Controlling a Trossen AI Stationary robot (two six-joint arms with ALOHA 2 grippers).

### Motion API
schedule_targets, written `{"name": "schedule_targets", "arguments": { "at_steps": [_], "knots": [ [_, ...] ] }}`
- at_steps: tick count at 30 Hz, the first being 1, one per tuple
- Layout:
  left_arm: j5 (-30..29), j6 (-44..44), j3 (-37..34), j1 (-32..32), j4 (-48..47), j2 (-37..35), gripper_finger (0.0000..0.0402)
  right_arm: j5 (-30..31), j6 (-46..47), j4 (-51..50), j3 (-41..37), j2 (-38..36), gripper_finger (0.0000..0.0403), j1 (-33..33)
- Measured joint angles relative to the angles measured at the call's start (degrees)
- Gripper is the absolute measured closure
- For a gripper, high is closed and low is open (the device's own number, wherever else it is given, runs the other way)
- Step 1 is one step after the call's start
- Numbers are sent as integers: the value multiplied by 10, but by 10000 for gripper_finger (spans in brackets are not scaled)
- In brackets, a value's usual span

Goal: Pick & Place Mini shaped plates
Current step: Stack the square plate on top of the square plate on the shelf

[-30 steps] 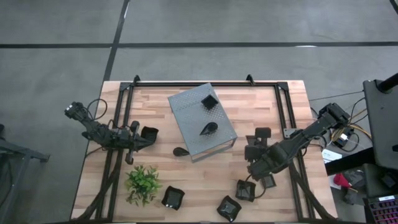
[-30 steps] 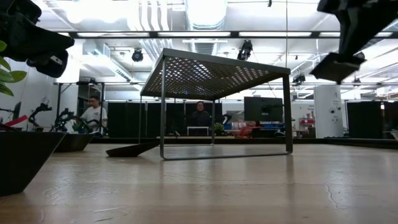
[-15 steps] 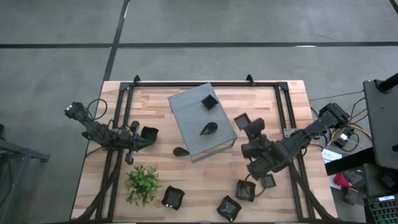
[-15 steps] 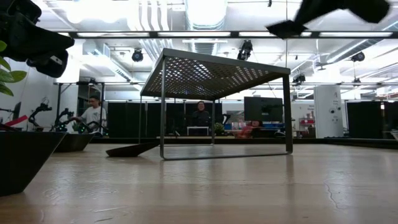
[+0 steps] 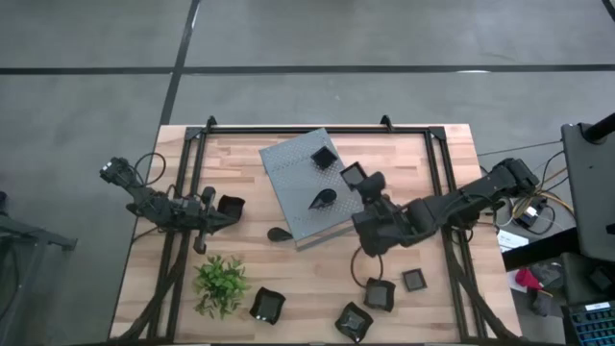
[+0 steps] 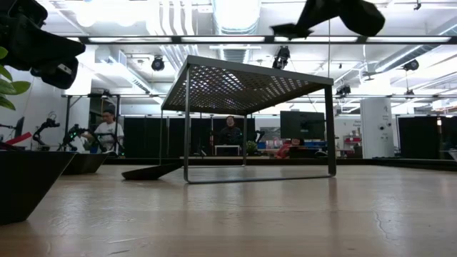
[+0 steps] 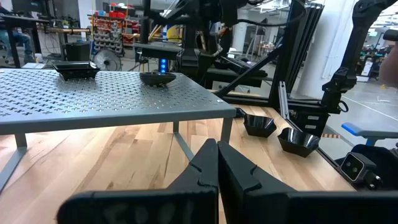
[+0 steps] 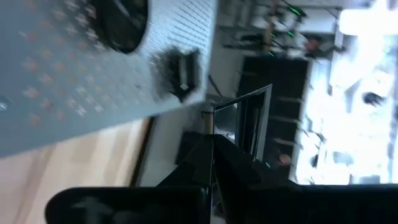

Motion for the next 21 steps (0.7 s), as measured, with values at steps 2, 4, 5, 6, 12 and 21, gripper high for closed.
{"name": "schedule_targets", "arguments": {
  "at_steps": [2, 4, 5, 6, 12, 21],
  "knots": [
    [0, 0, 0, 0, 0, 0, 401, -41, -50, 35, 0, -2, 394, -18],
    [0, 0, 0, 0, 0, 0, 401, -64, -96, 71, 0, -3, 394, -37],
    [0, 0, 0, 0, 0, 0, 401, -74, -119, 87, 0, -3, 394, -46],
    [0, 0, 0, 0, 0, 0, 401, -89, -143, 103, 0, -3, 394, -56],
    [0, 0, 0, 0, 0, 0, 401, -191, -255, 168, 0, -3, 394, -122],
    [0, 0, 0, 0, 0, 0, 401, -311, -318, 206, 0, 0, 394, -222]
  ]
}}
